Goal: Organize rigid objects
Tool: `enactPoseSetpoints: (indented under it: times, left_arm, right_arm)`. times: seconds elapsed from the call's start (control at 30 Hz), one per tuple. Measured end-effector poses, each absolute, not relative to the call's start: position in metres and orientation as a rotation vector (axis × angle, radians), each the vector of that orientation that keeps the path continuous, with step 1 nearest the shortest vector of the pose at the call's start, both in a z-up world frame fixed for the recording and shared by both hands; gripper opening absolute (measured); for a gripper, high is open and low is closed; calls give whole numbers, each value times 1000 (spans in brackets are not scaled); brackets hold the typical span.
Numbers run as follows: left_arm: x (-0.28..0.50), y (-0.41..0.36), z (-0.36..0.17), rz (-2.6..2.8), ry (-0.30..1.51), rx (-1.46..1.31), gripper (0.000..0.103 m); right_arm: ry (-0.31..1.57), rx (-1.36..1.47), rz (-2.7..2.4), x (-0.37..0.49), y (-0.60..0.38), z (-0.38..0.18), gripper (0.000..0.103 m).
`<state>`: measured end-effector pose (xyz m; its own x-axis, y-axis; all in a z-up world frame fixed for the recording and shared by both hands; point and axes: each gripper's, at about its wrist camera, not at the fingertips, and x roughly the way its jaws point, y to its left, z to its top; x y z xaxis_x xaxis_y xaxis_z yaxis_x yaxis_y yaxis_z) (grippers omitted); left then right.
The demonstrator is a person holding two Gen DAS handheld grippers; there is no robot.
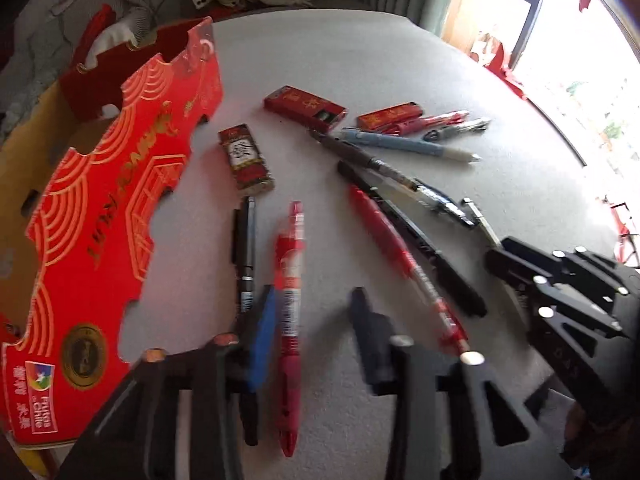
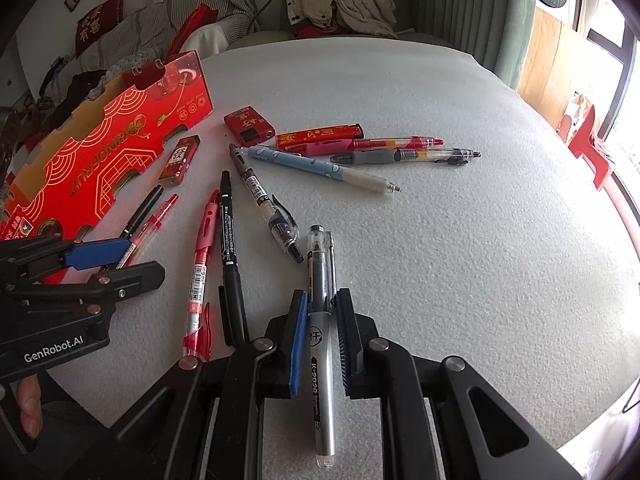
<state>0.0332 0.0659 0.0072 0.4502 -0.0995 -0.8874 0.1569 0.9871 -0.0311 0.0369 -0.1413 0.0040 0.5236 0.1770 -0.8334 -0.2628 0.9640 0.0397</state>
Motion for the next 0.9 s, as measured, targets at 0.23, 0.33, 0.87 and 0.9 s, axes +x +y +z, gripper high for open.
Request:
enactPoseSetpoints:
  times: [0.23,0.33,0.87,0.9]
  left_arm:
    - [20,61,23,-157,1079,-9,10]
    - [13,57,41,-181,1025,-20,10]
    - [10,100,108,-65,886,-76,10]
    - [10,105,113,-49,877,-79,10]
  right_arm:
    - [993,-61,283,38,-146,7,15]
    - [958,-39,308,34,-149,15,15]
    - [725,-83,454,30,-102,94,15]
    - [716,-85,470,30,-96,97,15]
